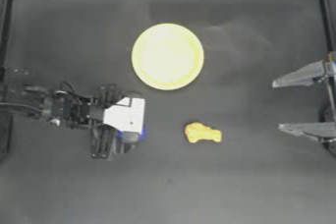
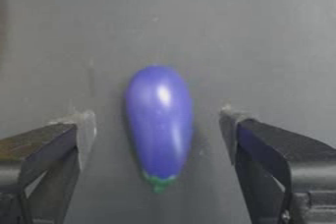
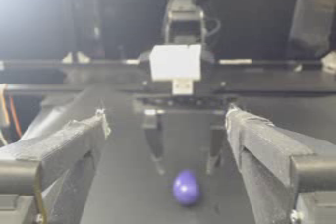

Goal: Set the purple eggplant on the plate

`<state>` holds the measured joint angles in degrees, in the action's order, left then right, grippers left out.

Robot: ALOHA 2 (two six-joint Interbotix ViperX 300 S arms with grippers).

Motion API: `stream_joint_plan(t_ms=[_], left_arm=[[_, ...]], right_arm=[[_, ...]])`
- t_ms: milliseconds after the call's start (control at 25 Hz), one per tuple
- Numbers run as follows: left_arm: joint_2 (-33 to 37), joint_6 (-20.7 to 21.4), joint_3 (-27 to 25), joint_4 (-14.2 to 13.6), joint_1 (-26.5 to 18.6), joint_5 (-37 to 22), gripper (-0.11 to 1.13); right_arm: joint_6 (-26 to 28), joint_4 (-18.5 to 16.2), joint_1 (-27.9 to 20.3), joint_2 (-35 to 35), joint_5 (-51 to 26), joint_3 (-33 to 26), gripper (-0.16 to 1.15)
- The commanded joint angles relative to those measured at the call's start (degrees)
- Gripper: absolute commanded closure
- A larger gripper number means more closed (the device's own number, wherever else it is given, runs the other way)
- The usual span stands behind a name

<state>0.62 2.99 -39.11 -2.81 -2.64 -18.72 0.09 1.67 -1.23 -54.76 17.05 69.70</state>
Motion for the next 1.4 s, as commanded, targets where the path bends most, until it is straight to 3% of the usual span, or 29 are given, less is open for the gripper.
stream_joint_plan(t_ms=[40, 400, 520, 600, 760, 840, 1160, 1400], left_arm=[[-0.7, -0.09, 1.85, 0.09, 0.09, 0.44, -0.01], [-4.13, -0.09, 2.64, 0.44, 0.09, 0.44, 0.0], [-4.39, -0.09, 2.9, 0.88, 0.09, 0.09, 0.05], [-4.57, -0.09, 2.99, 1.05, 0.09, 0.0, 0.15], [-4.83, 0.0, 2.99, 1.41, 0.09, -0.35, 0.52], [-4.83, -0.09, 2.99, 1.41, 0.09, -0.35, 0.64], [0.44, 0.09, 3.08, 0.79, -1.05, -0.53, 0.62], [7.29, 0.09, 3.16, -4.48, -5.71, 1.41, 0.62]], right_arm=[[0.09, 0.35, 0.0, 0.62, 0.26, -0.53, -0.02], [0.0, 0.35, 0.0, 0.53, 0.26, -0.44, -0.02], [0.09, 0.35, 0.0, 0.53, 0.26, -0.53, -0.02], [0.09, 0.35, 0.0, 0.53, 0.35, -0.53, -0.02], [0.09, 0.35, -0.09, 0.53, 0.35, -0.44, -0.02], [0.09, 0.35, 0.0, 0.53, 0.35, -0.44, -0.02], [0.09, 0.35, 0.0, 0.53, 0.26, -0.44, -0.02], [0.18, 0.35, 0.0, 0.53, 0.35, -0.35, -0.02]])
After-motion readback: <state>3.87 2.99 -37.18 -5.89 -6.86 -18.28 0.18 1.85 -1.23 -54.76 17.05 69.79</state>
